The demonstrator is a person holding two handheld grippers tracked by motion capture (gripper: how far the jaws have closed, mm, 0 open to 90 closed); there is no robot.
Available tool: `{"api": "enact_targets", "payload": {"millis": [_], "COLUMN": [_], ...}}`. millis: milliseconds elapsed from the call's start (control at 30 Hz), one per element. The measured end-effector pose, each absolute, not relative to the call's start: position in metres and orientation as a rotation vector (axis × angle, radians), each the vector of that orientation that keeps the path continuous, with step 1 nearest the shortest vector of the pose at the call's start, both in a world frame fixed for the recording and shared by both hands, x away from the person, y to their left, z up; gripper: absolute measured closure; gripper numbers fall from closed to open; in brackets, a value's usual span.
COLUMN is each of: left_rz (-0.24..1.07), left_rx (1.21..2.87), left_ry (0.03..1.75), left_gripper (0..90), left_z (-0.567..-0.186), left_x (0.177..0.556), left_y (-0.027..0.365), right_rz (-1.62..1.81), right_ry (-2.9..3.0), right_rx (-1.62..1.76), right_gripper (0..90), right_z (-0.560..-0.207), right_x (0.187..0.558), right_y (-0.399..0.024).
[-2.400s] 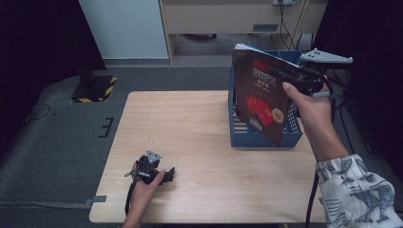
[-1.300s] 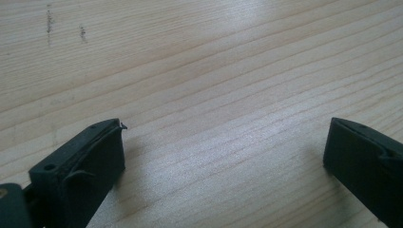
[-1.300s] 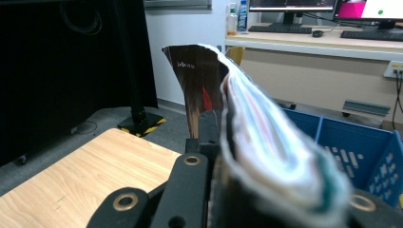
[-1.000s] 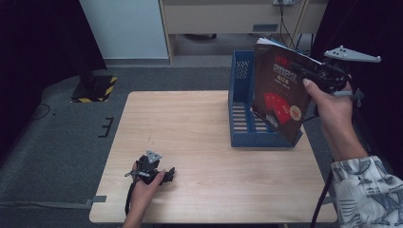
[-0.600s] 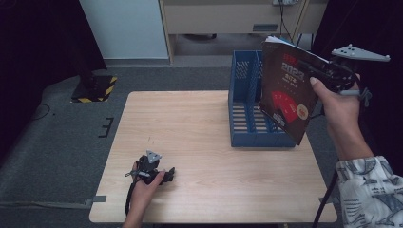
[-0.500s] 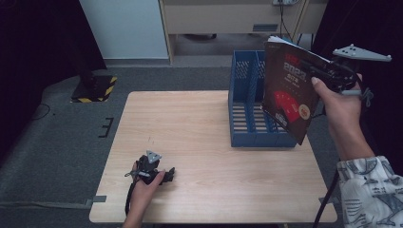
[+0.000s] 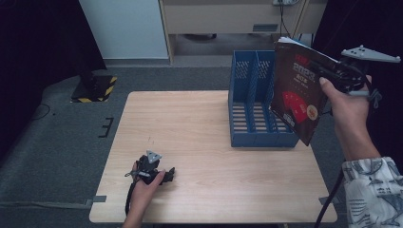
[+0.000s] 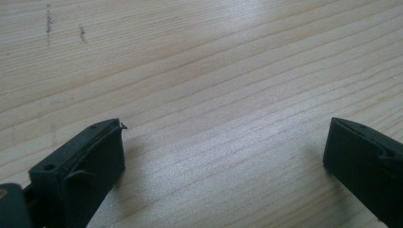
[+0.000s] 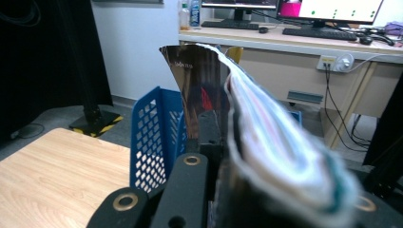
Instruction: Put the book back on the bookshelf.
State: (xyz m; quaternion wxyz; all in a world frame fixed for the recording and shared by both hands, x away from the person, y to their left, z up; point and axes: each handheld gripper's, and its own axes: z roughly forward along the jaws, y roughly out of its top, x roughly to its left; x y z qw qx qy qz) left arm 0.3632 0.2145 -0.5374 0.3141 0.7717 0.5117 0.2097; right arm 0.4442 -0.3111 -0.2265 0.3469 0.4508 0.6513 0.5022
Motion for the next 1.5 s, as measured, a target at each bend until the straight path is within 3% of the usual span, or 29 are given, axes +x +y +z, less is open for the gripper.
{"api": "enact_targets", "payload": {"millis": [1500], "left_rz": [0.553], "left_rx": [2.031], "left_ry": [1.352], "left_gripper": [0.0], "left_z": [-0.537], "left_x": [0.363], "left_y": [0.213], "right_rz": [1.191], "right_ry": [1.591], "right_rx": [1.295], "right_gripper": [87.0], "right_z": [-0.252], "right_x": [0.480], "right_y": [-0.325]}}
